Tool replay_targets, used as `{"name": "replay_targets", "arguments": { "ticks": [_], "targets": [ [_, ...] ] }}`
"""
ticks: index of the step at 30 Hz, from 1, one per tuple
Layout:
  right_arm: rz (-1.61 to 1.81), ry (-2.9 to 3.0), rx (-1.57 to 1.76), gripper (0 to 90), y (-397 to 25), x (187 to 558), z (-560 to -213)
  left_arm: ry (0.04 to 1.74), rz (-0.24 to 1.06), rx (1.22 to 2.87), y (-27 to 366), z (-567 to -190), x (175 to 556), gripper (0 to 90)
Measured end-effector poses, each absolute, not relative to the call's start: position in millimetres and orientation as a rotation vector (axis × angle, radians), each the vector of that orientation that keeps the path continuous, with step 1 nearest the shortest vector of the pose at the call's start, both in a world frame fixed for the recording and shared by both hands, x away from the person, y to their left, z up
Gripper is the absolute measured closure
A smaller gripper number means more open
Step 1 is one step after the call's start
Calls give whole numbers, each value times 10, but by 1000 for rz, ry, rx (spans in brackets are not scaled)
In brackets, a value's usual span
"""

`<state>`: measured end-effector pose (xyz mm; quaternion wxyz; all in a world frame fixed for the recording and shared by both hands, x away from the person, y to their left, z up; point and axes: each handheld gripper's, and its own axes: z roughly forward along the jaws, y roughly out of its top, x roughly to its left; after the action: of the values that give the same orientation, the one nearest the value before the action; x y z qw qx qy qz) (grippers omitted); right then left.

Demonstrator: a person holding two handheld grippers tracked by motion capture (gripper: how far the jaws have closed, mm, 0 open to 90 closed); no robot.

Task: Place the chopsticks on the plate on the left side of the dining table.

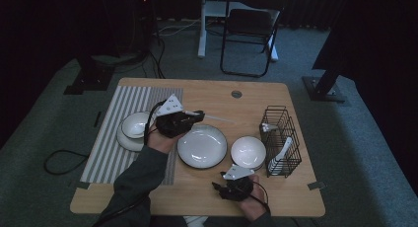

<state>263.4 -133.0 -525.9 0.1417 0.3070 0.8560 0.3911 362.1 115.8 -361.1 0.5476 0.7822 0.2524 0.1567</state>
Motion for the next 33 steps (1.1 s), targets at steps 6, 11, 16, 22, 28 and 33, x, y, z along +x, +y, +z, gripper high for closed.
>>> {"name": "replay_targets", "arguments": {
  "ticks": [6, 11, 16, 22, 28, 33],
  "targets": [
    [1128, 2470, 886, 486, -1325, 2640, -5259, 613, 377, 1846, 1246, -3635, 3585, 849],
    [1127, 2470, 885, 487, -1323, 2642, -5259, 622, 381, 1848, 1315, -3666, 3562, 849],
    [1124, 2470, 884, 487, -1324, 2649, -5259, 643, 386, 1848, 1409, -3702, 3558, 849],
    [1116, 2470, 890, 491, -1316, 2659, -5251, 657, 391, 1843, 1504, -3719, 3543, 849],
    [1125, 2450, 883, 494, -1330, 2663, -5190, 667, 393, 1844, 1584, -3735, 3542, 849],
    [1136, 2437, 879, 497, -1340, 2656, -5131, 682, 395, 1842, 1648, -3765, 3549, 849]
  ]
}}
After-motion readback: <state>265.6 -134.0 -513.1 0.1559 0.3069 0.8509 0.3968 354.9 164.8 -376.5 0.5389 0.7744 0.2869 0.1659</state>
